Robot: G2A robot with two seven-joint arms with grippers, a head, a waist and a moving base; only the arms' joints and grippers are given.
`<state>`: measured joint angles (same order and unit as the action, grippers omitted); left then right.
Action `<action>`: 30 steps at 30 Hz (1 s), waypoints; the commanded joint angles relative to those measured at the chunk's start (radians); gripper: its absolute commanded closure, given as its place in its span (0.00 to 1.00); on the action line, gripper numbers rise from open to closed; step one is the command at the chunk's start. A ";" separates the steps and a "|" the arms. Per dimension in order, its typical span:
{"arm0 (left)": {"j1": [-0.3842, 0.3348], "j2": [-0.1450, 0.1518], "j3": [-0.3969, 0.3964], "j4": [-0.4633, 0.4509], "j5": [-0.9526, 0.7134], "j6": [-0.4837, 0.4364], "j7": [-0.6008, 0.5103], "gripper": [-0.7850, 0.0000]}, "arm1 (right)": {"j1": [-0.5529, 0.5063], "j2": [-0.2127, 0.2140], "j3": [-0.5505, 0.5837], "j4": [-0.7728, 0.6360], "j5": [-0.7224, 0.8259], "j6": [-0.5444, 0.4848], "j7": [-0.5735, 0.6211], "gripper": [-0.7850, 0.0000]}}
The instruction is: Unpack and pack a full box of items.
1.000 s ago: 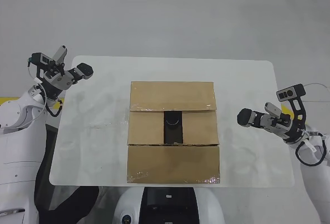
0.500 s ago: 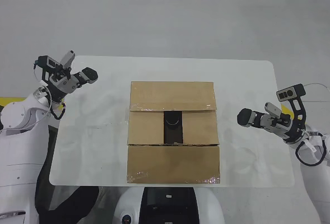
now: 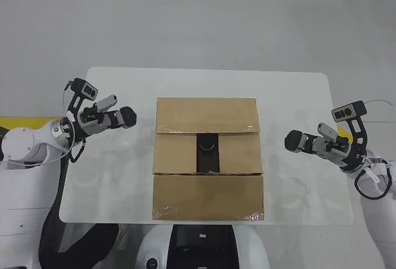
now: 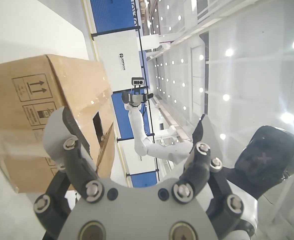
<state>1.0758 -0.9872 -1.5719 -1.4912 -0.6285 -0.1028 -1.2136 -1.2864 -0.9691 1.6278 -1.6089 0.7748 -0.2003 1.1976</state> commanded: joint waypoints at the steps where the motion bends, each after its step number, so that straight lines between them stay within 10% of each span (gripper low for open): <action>1: 0.017 0.001 -0.002 -0.033 -0.021 0.014 -0.012 0.00 | 0.000 0.000 0.000 0.000 0.000 0.000 0.000 0.00; 15: 0.107 0.004 0.037 -0.220 -0.038 0.069 -0.021 0.00 | 0.000 0.000 0.000 0.000 0.000 0.000 0.000 0.00; 30: 0.100 0.004 0.135 -0.191 0.043 0.116 -0.002 0.00 | 0.000 0.000 0.000 0.000 0.000 0.000 0.000 0.00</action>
<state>1.1790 -0.9834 -1.4403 -1.6873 -0.5912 0.0094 -1.2168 -1.2864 -0.9691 1.6278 -1.6089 0.7748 -0.2003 1.1976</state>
